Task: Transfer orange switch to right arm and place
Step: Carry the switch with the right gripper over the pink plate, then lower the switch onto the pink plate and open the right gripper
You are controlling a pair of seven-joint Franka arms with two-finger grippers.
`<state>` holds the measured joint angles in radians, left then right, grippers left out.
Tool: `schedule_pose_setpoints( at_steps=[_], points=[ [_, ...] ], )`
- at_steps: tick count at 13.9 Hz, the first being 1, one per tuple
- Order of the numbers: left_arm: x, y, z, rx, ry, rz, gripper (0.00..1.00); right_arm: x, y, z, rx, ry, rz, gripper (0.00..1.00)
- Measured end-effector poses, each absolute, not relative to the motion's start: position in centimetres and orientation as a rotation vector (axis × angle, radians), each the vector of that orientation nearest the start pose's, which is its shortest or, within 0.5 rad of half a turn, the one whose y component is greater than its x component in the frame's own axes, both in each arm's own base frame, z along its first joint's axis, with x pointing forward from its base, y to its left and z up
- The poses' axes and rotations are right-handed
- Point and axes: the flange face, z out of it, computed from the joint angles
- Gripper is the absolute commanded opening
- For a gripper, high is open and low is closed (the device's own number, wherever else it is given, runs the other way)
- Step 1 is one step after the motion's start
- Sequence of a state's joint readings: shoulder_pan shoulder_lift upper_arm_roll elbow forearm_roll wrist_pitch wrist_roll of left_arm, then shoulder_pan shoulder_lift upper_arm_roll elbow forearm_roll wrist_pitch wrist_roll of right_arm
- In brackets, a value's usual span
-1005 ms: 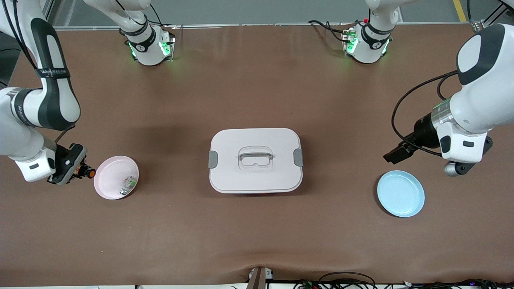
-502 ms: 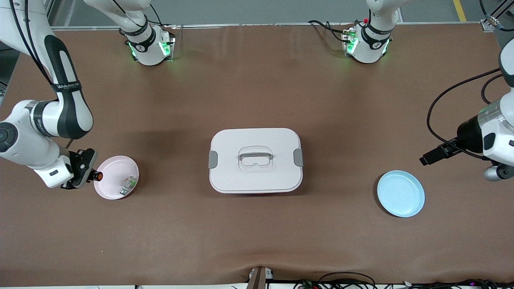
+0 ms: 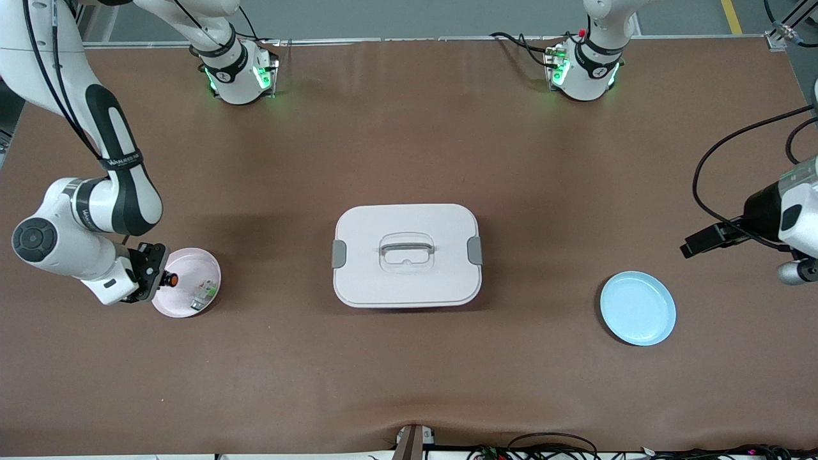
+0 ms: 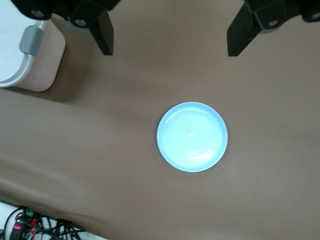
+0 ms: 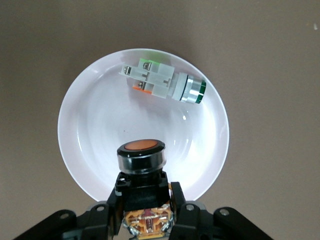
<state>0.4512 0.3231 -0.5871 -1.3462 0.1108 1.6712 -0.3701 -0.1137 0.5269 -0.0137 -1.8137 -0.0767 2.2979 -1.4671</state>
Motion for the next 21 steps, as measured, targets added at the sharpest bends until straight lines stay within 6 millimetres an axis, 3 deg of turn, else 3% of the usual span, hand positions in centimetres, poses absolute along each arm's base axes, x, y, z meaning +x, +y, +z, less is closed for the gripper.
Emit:
schedule_pose_setpoints(
  at_steps=[2,5,10,16,21],
  points=[
    [64.2,0.4,58.5,-3.184,-0.362,-0.091,1.0,64.1,-8.3,23.8,-2.411,-2.019,0.129,0.08],
    [62.7,1.5,61.3,-3.123,-0.236,-0.14,1.0,64.4,-8.5,22.9,-2.407,-2.034,0.12,0.09],
    [58.2,-1.6,64.5,-3.048,-0.135,-0.152,1.0,64.3,-9.3,21.0,-2.408,-2.022,0.128,0.09],
    [52.3,-0.9,65.9,-3.039,-0.172,-0.09,1.0,64.2,-9.1,19.9,-2.394,-2.016,0.14,0.09],
    [51.5,-2.0,65.7,-3.048,-0.145,-0.062,1.0,64.1,-8.9,19.2,-2.391,-1.996,0.137,0.14]
  ],
)
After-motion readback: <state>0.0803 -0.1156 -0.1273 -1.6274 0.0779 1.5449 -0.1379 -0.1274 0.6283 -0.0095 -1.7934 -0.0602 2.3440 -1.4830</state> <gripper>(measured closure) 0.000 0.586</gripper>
